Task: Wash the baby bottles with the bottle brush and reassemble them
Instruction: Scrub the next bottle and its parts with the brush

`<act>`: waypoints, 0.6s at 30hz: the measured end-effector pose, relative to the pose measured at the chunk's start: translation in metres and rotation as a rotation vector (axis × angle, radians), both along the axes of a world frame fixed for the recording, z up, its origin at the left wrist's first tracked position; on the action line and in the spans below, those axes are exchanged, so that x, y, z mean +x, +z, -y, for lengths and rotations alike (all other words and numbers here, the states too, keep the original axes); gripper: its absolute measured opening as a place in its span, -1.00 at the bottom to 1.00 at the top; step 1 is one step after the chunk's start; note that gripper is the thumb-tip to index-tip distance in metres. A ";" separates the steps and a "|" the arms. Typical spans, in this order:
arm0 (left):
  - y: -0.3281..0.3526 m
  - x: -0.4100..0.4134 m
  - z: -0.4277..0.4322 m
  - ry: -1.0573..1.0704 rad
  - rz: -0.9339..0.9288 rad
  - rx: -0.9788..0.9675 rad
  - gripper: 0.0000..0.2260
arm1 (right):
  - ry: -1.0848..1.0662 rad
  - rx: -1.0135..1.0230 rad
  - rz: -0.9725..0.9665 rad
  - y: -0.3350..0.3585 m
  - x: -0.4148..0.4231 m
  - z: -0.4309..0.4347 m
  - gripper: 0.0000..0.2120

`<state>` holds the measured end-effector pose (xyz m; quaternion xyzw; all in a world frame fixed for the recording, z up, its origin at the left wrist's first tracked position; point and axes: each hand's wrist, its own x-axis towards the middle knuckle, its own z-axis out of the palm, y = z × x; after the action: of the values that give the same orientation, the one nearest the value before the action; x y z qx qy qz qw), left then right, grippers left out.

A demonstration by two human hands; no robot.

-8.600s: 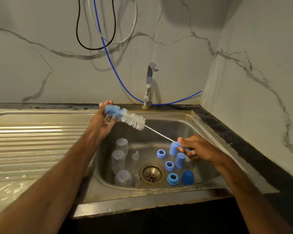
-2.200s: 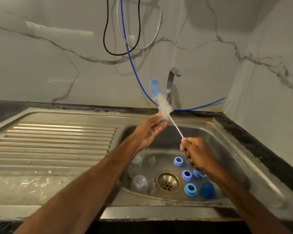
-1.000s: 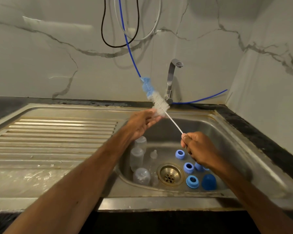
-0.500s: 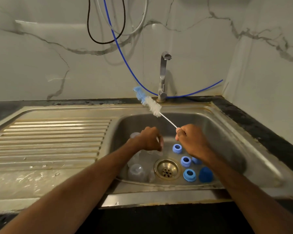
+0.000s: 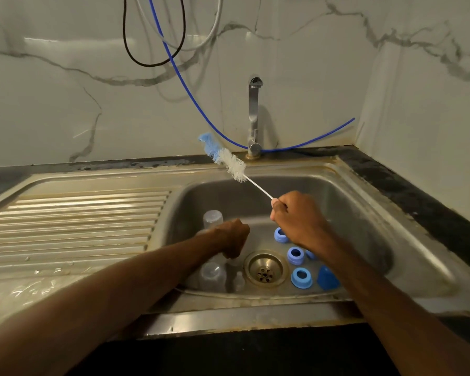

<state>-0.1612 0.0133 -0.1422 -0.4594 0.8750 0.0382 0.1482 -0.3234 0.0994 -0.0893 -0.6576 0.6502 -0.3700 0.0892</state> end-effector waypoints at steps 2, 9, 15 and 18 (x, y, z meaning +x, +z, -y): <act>-0.002 -0.001 0.000 -0.001 0.010 0.018 -0.68 | -0.007 -0.004 0.003 0.000 -0.001 0.001 -0.56; 0.006 -0.004 0.001 -0.048 0.020 -0.024 -0.58 | -0.017 0.004 0.004 0.000 -0.002 0.001 -0.56; 0.027 -0.018 -0.006 -0.159 -0.032 -0.134 -0.64 | -0.064 -0.057 -0.021 0.005 -0.007 -0.003 -0.55; 0.030 -0.039 -0.008 -0.243 -0.106 -0.096 -0.66 | -0.079 -0.099 -0.044 0.006 -0.010 -0.003 -0.56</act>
<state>-0.2000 0.0211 -0.1124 -0.3540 0.9316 0.0023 0.0829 -0.3335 0.1027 -0.0828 -0.6429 0.6584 -0.3904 0.0275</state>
